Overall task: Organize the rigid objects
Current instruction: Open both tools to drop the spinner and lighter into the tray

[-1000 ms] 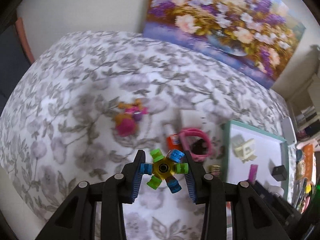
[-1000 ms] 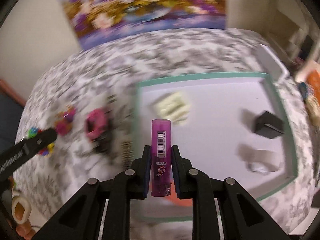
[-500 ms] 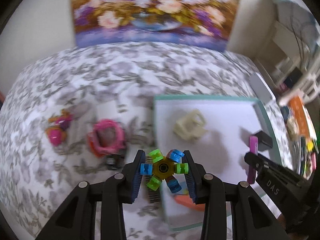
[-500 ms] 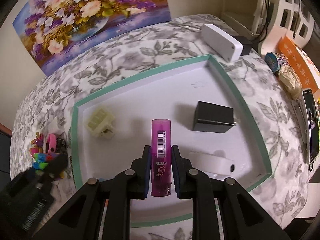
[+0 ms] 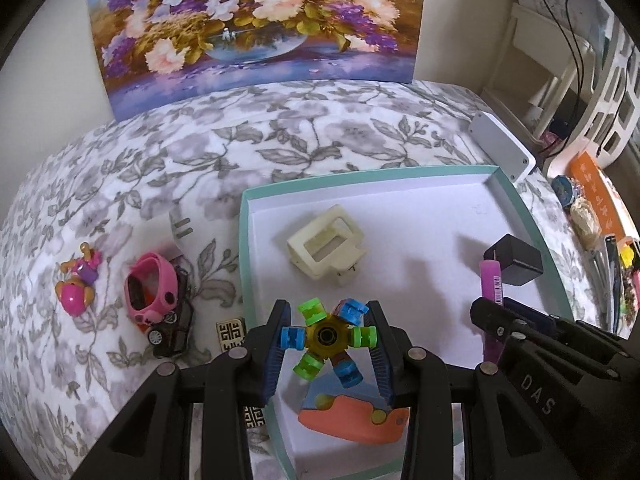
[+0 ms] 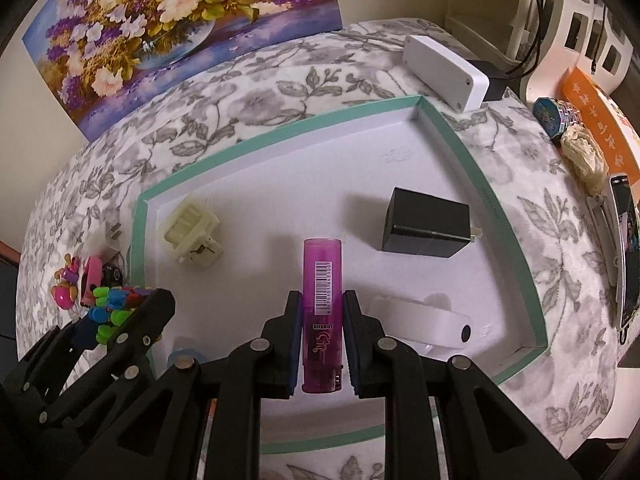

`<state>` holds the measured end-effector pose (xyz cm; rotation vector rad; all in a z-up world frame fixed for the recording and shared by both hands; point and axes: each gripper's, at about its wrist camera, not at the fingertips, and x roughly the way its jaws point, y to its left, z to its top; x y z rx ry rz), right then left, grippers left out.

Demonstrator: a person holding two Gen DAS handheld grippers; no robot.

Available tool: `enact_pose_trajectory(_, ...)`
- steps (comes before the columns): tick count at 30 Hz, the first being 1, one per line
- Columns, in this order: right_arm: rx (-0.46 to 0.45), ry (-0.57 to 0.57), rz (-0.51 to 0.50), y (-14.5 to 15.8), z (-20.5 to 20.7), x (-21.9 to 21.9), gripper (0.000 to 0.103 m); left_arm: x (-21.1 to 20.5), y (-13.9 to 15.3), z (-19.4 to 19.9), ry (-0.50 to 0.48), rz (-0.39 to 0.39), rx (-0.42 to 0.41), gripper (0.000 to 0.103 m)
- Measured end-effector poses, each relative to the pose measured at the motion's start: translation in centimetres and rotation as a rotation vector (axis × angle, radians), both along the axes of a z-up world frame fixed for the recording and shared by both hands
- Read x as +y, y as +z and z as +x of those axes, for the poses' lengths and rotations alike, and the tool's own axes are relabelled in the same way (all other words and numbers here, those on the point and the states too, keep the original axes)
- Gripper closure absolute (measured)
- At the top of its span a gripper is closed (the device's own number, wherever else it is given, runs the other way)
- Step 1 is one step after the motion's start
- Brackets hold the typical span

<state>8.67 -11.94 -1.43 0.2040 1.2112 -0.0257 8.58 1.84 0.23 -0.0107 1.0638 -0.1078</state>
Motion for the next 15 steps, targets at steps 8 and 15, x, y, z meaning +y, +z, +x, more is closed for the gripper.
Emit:
enact_pose_trajectory(8, 0.013, -0.001, 0.001, -0.38, 0.02, 0.00, 0.082, -0.13, -0.23, 0.11, -0.001, 0.014, 0.006, 0.061)
enact_pose_trajectory(15, 0.004, -0.009, 0.001, -0.08, -0.01, -0.15, 0.082, 0.26, 0.22, 0.08, 0.008, 0.020, 0.006, 0.037)
